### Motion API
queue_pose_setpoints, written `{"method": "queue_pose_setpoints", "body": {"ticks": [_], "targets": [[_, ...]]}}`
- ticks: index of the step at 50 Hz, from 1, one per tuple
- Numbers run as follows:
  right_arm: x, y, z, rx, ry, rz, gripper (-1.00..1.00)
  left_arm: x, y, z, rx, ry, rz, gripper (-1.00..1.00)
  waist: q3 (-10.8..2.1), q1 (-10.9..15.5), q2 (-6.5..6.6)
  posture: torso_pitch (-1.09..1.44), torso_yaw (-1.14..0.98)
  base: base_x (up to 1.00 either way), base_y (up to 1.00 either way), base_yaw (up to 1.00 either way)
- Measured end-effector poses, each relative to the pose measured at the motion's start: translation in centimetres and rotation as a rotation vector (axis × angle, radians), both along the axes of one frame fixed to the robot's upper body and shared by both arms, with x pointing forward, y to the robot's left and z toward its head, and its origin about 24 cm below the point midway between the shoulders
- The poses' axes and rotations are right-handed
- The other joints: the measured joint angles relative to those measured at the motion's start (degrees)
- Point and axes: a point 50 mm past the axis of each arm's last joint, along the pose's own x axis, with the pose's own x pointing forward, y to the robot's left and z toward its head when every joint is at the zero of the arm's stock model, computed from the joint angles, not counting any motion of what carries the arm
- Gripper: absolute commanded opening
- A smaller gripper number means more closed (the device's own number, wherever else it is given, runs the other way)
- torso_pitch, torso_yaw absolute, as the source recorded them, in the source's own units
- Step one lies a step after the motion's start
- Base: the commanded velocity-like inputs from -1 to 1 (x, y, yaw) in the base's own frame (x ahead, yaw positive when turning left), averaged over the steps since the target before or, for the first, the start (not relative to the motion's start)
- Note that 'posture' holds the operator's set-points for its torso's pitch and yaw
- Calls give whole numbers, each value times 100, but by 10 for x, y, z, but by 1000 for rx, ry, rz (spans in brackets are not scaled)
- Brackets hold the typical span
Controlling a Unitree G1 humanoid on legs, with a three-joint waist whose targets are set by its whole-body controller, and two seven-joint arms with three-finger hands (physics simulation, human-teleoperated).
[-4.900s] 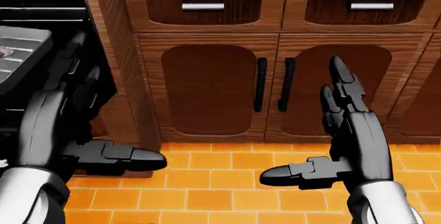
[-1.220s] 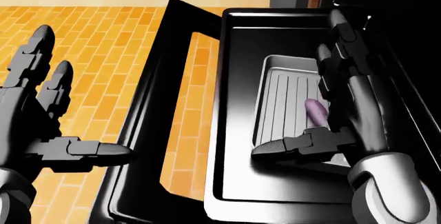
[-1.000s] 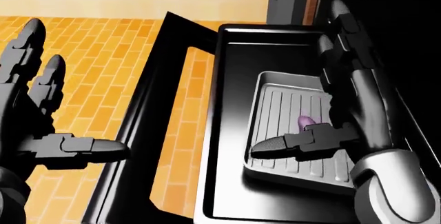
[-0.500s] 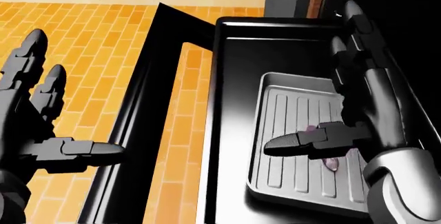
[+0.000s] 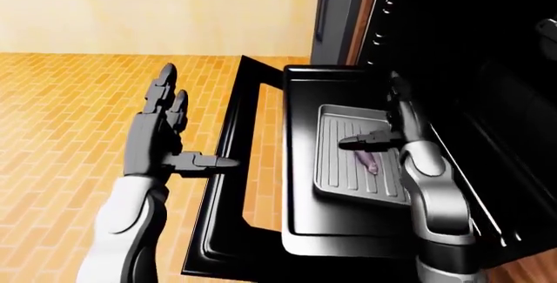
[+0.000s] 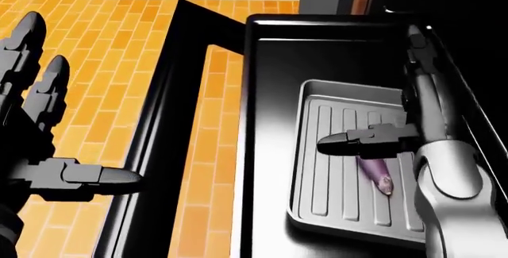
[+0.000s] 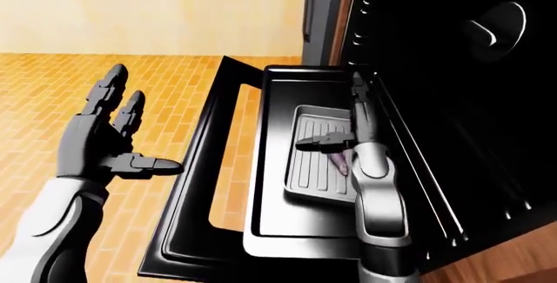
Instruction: Pick the eggplant from the oven and place it on the plate on the counter.
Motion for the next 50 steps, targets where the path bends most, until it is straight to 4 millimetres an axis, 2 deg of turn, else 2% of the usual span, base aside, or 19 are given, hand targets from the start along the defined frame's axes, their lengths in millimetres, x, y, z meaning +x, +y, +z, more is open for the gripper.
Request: {"method": "queue_pose_setpoints", "body": {"ticks": [7, 15, 26, 36, 50], "targets": [[14, -7, -12, -97, 71, -64, 100, 1, 1, 0, 4, -2, 5, 100, 230, 32, -11, 18, 0, 0, 0, 0], [37, -15, -37, -158, 169, -110, 100, 1, -2, 1, -1, -8, -8, 100, 453, 33, -5, 26, 0, 0, 0, 0], [67, -13, -38, -214, 197, -133, 100, 1, -3, 0, -8, -3, -23, 100, 728, 37, -19, 37, 0, 0, 0, 0], [76, -12, -40, -251, 211, -140, 100, 3, -1, 0, -10, -4, -12, 100, 973, 47, -36, 47, 0, 0, 0, 0], [81, -13, -43, -300, 222, -147, 98, 4, 3, 1, -13, -3, -1, 100, 1253, 67, -74, 61, 0, 0, 0, 0]]}}
